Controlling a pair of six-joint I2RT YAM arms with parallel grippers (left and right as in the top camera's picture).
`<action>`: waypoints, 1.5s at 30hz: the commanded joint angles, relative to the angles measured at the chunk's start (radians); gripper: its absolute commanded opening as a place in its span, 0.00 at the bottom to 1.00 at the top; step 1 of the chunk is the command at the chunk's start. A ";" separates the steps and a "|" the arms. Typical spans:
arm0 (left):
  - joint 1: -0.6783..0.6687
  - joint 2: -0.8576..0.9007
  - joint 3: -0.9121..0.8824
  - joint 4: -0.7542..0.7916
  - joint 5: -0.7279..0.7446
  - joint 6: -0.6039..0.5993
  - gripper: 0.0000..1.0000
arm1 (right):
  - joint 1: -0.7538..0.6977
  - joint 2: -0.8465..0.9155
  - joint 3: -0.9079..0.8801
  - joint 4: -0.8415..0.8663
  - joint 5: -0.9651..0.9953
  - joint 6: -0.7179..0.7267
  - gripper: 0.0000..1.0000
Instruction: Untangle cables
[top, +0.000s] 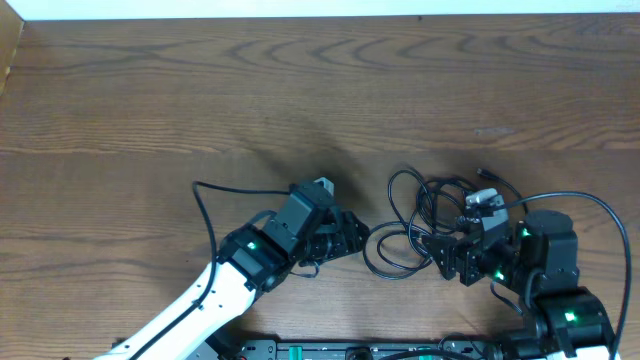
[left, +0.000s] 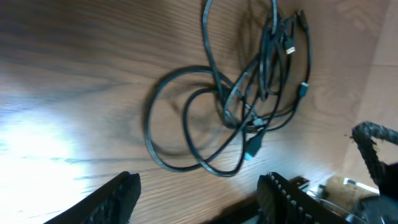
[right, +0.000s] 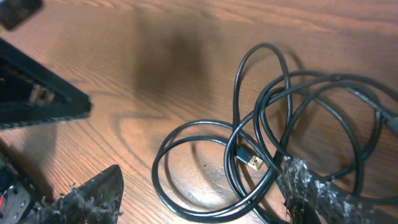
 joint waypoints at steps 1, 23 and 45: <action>0.027 -0.024 0.010 -0.031 -0.003 0.097 0.64 | -0.003 0.039 -0.033 0.034 -0.021 -0.012 0.77; 0.071 -0.052 0.010 -0.144 -0.007 0.277 0.65 | -0.003 0.373 -0.191 0.403 0.042 -0.101 0.75; 0.071 -0.052 0.010 -0.145 -0.007 0.277 0.66 | -0.003 0.482 -0.191 0.572 0.161 -0.276 0.70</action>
